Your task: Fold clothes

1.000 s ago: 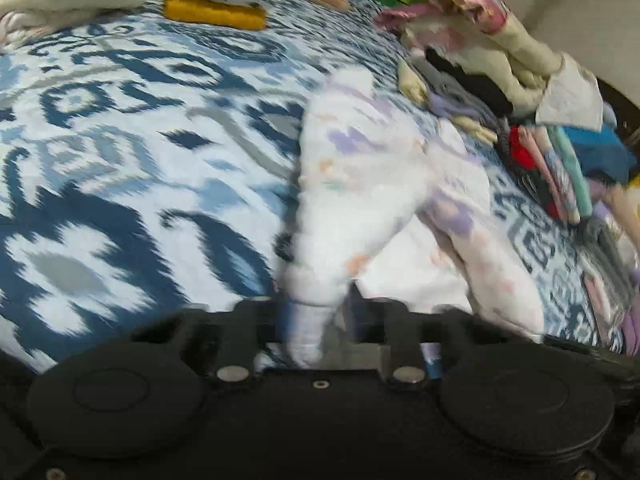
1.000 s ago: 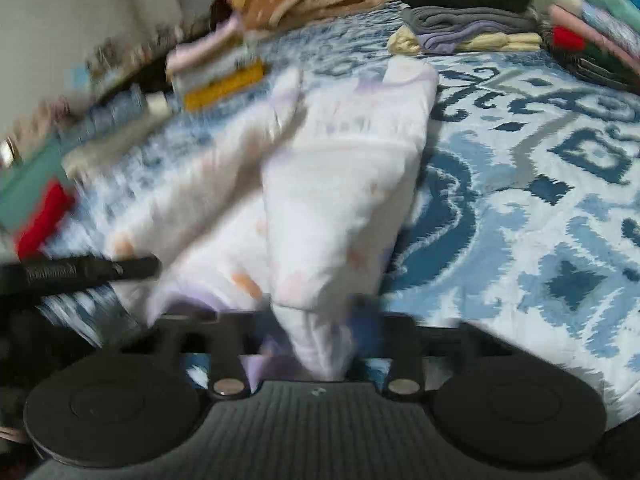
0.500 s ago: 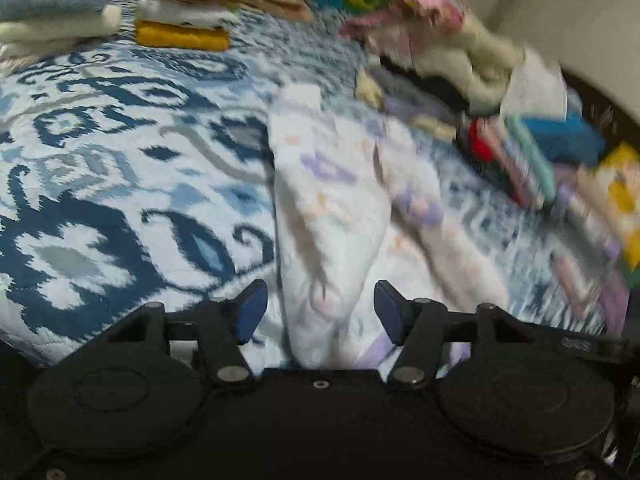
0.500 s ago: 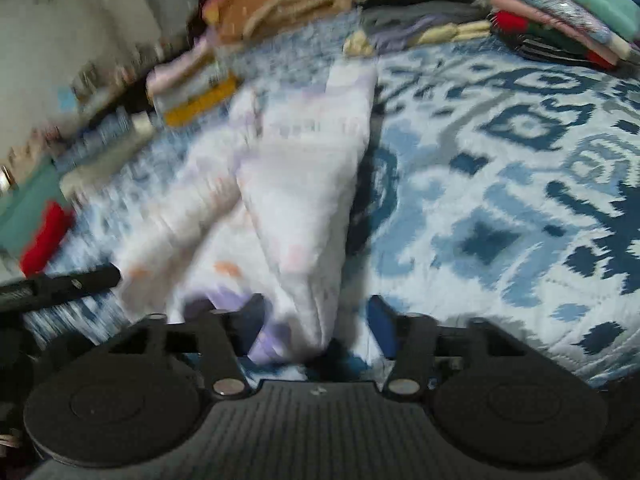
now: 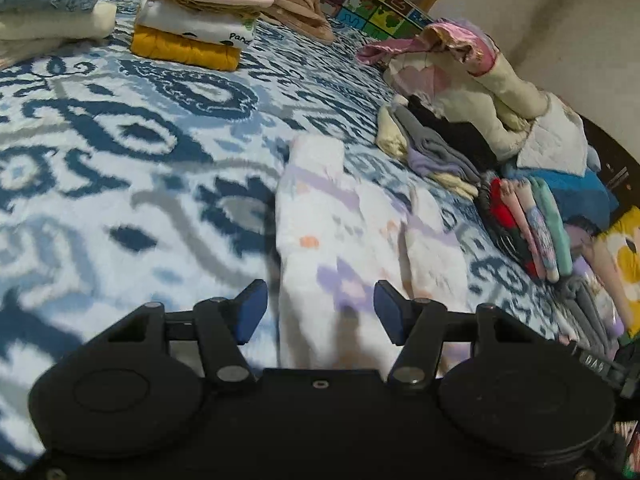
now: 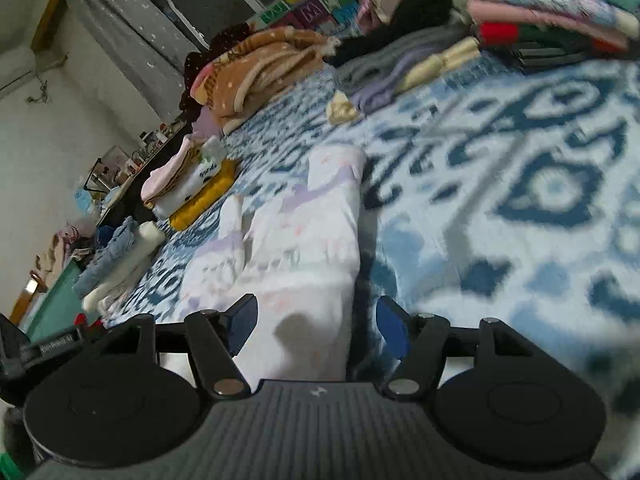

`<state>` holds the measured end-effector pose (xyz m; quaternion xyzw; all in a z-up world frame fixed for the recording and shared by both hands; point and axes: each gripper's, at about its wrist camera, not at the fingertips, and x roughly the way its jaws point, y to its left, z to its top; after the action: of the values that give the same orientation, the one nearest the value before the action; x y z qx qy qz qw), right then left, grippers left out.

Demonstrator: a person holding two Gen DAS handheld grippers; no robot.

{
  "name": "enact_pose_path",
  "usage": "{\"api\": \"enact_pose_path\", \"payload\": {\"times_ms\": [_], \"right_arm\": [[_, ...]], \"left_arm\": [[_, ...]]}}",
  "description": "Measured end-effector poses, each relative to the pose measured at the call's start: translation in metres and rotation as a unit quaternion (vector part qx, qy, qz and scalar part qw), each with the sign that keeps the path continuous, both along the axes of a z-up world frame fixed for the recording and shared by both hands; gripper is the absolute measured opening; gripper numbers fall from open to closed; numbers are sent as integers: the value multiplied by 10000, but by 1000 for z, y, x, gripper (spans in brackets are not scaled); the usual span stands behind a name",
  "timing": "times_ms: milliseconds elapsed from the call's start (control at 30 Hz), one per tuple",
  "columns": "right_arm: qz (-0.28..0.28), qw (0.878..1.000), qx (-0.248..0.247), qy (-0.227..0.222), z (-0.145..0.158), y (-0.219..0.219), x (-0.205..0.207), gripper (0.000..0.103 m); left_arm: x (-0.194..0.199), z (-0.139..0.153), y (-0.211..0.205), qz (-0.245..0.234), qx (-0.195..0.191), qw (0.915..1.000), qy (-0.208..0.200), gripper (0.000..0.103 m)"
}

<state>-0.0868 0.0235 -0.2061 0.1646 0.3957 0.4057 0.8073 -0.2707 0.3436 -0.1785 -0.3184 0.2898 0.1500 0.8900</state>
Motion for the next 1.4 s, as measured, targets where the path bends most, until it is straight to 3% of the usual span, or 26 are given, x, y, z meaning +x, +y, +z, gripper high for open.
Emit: {"api": "enact_pose_path", "payload": {"times_ms": [133, 267, 400, 433, 467, 500, 633, 733, 833, 1000, 1133, 1400], "right_arm": [[153, 9997, -53, -204, -4, 20, 20, 65], [265, 9989, 1, -382, -9, 30, 33, 62], [210, 9994, -24, -284, -20, 35, 39, 60], [233, 9993, -22, -281, -23, 37, 40, 55], [260, 9992, -22, -297, -24, 40, 41, 45], [291, 9990, -24, -328, -24, 42, 41, 40], [415, 9964, -195, -716, -20, 50, 32, 29], [406, 9944, -304, -927, -19, 52, 28, 17], [320, 9936, -314, -1033, -18, 49, 27, 12], [283, 9948, -357, -907, -24, 48, 30, 13], [143, 9957, -356, -841, -29, 47, 31, 31], [28, 9968, -196, -770, -36, 42, 32, 36]], "left_arm": [[19, -3, 17, 1, 46, 10000, -12, 57], [24, -13, 32, 111, -150, 9997, -151, 57], [33, -24, 35, 16, -224, 9996, -189, 48], [36, -26, 35, -5, -167, 9997, -168, 45], [39, -27, 34, -29, -100, 9998, -161, 35], [42, -27, 34, -53, -31, 9999, -155, 34], [49, -28, 30, -290, 223, 9992, -128, 30], [51, -29, 26, -354, 529, 9980, -63, 21], [49, -25, 22, -341, 773, 9963, -128, 10], [38, -16, 20, -220, 978, 9944, -335, 7], [17, -3, 27, 62, 1028, 9930, -586, 7], [-38, 13, 56, 901, 1125, 9863, -808, 7]]}}
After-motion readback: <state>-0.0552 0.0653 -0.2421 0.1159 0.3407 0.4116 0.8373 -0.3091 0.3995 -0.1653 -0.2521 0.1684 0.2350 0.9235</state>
